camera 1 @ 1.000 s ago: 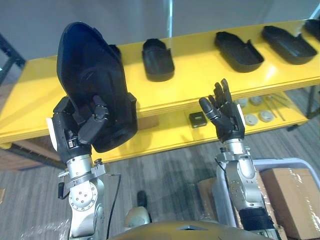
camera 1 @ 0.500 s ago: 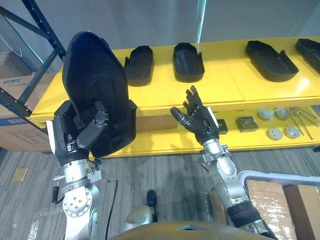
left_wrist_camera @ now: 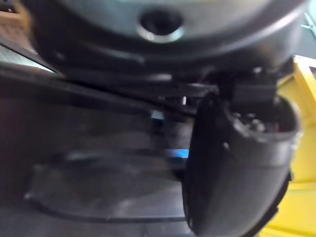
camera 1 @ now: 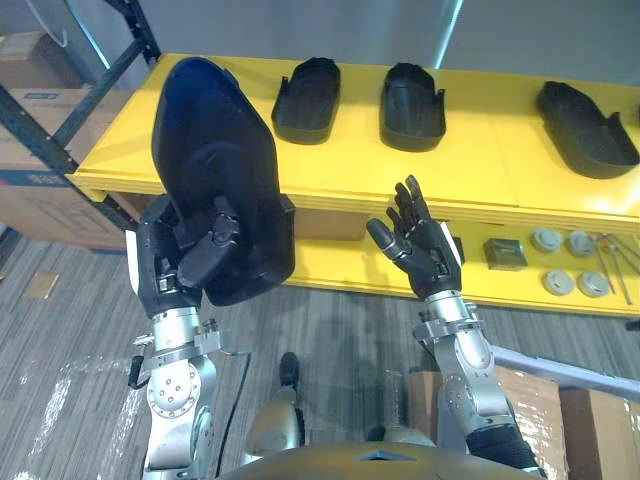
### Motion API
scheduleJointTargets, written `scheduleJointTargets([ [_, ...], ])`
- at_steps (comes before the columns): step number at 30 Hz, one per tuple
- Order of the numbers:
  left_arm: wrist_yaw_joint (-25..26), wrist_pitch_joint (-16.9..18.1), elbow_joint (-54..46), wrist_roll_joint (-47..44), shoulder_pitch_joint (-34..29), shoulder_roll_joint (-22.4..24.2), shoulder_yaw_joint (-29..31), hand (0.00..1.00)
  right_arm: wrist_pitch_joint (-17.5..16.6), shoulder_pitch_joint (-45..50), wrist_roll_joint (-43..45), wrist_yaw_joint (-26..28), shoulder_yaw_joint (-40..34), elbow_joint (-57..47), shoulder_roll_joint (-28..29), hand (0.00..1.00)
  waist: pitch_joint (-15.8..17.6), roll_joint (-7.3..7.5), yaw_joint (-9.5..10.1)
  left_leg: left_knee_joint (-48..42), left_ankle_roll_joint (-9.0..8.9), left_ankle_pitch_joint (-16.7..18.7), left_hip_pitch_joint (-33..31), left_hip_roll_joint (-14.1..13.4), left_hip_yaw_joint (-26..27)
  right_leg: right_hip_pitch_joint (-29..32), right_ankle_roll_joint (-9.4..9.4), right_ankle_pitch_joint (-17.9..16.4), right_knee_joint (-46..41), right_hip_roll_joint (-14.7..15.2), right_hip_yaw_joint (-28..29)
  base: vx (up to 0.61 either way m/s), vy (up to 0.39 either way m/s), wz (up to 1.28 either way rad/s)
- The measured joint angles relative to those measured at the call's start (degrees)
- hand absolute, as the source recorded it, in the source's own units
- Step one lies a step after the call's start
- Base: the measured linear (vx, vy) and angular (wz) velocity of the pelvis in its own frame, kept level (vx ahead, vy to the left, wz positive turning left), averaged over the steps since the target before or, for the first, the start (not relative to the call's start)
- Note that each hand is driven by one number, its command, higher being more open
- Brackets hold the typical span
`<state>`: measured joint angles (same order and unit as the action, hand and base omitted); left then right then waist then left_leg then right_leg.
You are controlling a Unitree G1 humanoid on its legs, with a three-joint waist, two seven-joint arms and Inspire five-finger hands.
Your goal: Walk over and take three plastic housings, then place them on the shelf
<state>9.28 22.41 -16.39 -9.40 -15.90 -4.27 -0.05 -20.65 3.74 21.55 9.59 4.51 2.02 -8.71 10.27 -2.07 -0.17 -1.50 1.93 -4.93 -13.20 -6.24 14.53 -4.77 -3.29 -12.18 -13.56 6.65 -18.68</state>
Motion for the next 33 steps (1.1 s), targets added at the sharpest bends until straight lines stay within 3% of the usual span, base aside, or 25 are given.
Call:
scheduleJointTargets([
  [1, -0.41, 0.08, 0.17, -0.05, -0.28, -0.10, -0.15, 0.00, -0.06, -0.50, -0.19, 0.19, -1.06, -0.13, -0.91, 1.00, 0.25, 0.28, 0.72, -4.19, 0.07, 0.96, -0.63, -0.55, 2.09, 0.40, -0.27, -2.94, -2.74, 1.43, 1.00, -0.01, 0.087, 0.42],
  [3, -0.60, -0.01, 0.95, -0.28, -0.56, 0.08, -0.13, 0.00, -0.51, -0.94, -0.43, 0.62, -2.68, 0.06, -2.53, 1.00, 0.11, -1.03, 0.73, -5.79, -3.09, -3.73, -0.17, -0.57, 1.38, 0.75, -0.95, -7.48, -7.73, 1.95, 2.32, -0.02, 0.010, 0.06],
  [7, -0.82, 0.06, 0.92, -1.91, -1.19, 0.13, 0.41, 0.00, -1.53, -1.65, -0.42, 0.74, -3.27, -0.11, -2.80, 1.00, -0.36, -1.63, 0.44, -3.20, -4.90, -4.83, 0.28, 0.83, 0.36, 4.43, -1.01, -8.17, -10.86, 3.23, 5.36, -0.03, 0.019, -0.26],
  [8, -1.25, 0.04, 1.16, -1.96, -1.38, 0.07, 0.15, 0.00, -1.52, -1.92, -0.37, 0.58, -3.34, -0.10, -2.71, 1.00, -0.39, -1.79, 0.13, -2.59, -4.26, -6.95, 0.99, 1.27, -0.06, 5.04, -1.00, -8.20, -11.54, 3.28, 6.82, 0.00, 0.010, -0.47],
  [12, -4.04, -0.35, 1.22, -1.74, 0.50, -0.33, -3.35, 0.00, -1.56, -1.84, -0.73, -1.97, -4.95, -0.13, -1.55, 1.00, -0.40, -1.83, -2.04, 2.27, -4.70, -8.65, 3.76, 2.44, -0.23, 4.85, -2.12, -7.16, -10.23, 3.98, 8.05, 0.02, 0.025, -0.24],
  [16, -5.57, -1.56, 1.21, -1.29, 0.92, -0.57, -4.47, 0.00, -1.61, 0.23, 0.92, -2.77, -4.35, -0.44, 0.99, 1.00, -0.53, -2.04, -2.34, 4.98, -4.15, -7.79, 7.46, 2.53, 2.12, 1.60, -4.11, -2.65, -3.08, 3.94, 11.03, 0.07, 0.080, -0.48],
  [21, -6.10, -3.74, 1.22, -1.73, 1.25, -1.42, -4.41, 0.00, -1.52, 2.60, 0.02, -4.20, 0.06, -0.44, 4.23, 1.00, -0.39, -1.87, -2.44, 6.58, -3.34, -6.75, 8.35, 2.66, 4.75, 0.30, -5.09, 1.02, 3.00, 4.09, 11.20, 0.00, 0.111, -0.29],
  [25, -8.07, -3.91, 1.24, -5.85, 0.97, -1.30, -6.20, 0.00, -1.49, 3.53, -1.05, -5.31, 1.19, -0.43, 3.81, 1.00, -0.39, -2.59, -2.72, 6.31, -4.02, -5.49, 7.61, 2.41, 3.93, 0.37, -4.05, 0.66, 2.93, 3.52, 9.80, -0.05, 0.030, 0.15],
  [26, -8.04, -3.90, 1.34, -6.85, 0.84, -1.49, -6.62, 0.00, -1.49, 3.51, -1.03, -5.28, 1.12, -0.38, 3.91, 1.00, 0.02, -1.77, -3.01, 4.66, -4.54, -4.03, 6.68, 2.32, 4.25, 0.74, -2.99, 0.56, 3.19, 4.37, 9.84, -0.04, 0.025, 0.13],
  [27, -8.01, -3.69, 1.90, -7.25, 0.81, -1.41, -7.05, 0.00, -1.49, 3.45, -1.00, -5.21, 1.06, -0.30, 3.98, 1.00, 0.66, -1.42, -2.76, -3.07, -2.74, -1.98, 4.05, 0.87, 4.38, 1.18, -3.02, 0.57, 2.89, 4.26, 9.99, -0.03, 0.000, -0.41],
  [28, -7.77, -3.58, 4.76, -8.04, 0.71, -1.32, -7.97, 0.00, -1.28, 3.70, -1.00, -5.08, 1.18, -0.25, 2.65, 1.00, 1.79, -2.91, -1.51, -11.31, -3.67, 1.96, 3.12, -1.71, 4.09, 0.44, -3.04, 0.44, 2.27, 3.16, 12.06, -0.01, -0.008, -0.66],
  [29, -7.36, -3.65, 6.05, -8.00, 0.36, -1.26, -8.15, 0.00, -1.28, 4.03, -0.99, -5.01, 1.47, -0.25, 2.28, 1.00, 1.85, -2.95, -1.39, -13.28, -4.42, 2.77, 2.96, -2.29, 3.67, 0.31, -3.01, 0.46, 2.27, 3.08, 12.93, 0.00, -0.021, -0.84],
  [32, -5.22, -4.07, 10.74, -7.98, -0.16, -0.98, -8.29, 0.00, -1.30, 4.41, -0.70, -3.28, 1.84, -0.41, 1.09, 1.00, 1.95, -2.78, -2.19, -15.89, -5.48, 2.69, 1.74, -2.42, -3.00, 2.72, -2.84, 0.33, 0.00, 3.23, 16.37, 0.03, 0.008, -0.54],
  [33, -4.83, -4.08, 10.82, -7.98, -0.14, -0.87, -8.33, 0.00, -1.30, 4.19, -0.48, -2.70, 1.61, -0.44, 1.07, 1.00, 2.42, -1.94, -2.55, -15.63, -6.46, 1.77, 1.46, -2.02, -3.41, 3.87, -2.85, -0.02, -1.53, 4.04, 17.48, 0.03, 0.046, -0.42],
])
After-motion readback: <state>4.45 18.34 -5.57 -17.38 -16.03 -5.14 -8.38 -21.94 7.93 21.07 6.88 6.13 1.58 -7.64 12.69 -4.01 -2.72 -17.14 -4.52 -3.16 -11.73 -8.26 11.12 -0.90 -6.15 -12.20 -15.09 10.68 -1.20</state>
